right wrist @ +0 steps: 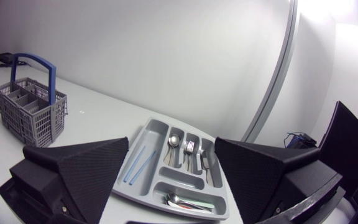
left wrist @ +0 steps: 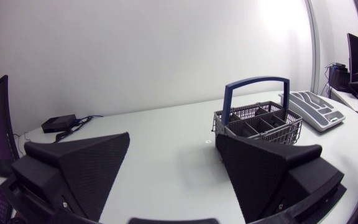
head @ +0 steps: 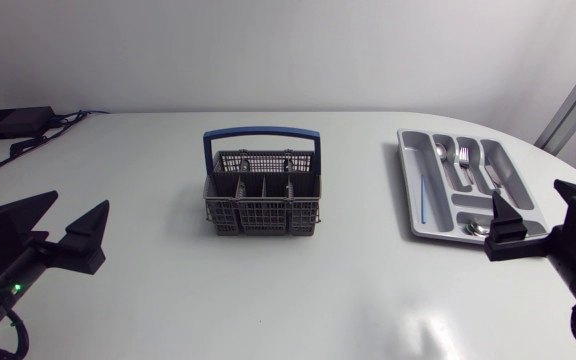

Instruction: Unload the cutlery basket into the drawer organizer.

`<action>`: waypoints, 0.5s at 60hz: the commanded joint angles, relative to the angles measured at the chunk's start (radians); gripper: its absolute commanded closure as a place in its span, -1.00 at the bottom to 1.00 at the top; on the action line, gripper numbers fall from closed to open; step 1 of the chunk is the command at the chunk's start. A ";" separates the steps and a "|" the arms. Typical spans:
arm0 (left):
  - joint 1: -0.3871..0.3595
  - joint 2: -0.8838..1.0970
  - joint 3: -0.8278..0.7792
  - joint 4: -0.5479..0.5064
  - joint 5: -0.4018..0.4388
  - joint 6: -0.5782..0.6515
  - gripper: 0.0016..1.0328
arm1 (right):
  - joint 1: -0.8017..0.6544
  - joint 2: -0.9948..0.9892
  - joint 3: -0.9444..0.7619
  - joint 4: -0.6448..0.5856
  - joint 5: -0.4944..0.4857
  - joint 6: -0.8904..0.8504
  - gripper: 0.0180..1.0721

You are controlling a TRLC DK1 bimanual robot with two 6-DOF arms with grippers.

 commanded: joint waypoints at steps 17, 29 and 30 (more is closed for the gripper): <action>-0.011 -0.188 -0.120 -0.042 -0.048 -0.087 -0.88 | 0.027 -0.190 -0.114 -0.060 -0.029 0.172 -0.91; -0.014 -0.294 -0.176 -0.066 -0.075 -0.121 -0.86 | 0.039 -0.296 -0.164 -0.092 -0.047 0.252 -0.91; -0.015 -0.302 -0.181 -0.068 -0.077 -0.124 -0.86 | 0.040 -0.305 -0.169 -0.094 -0.048 0.259 -0.91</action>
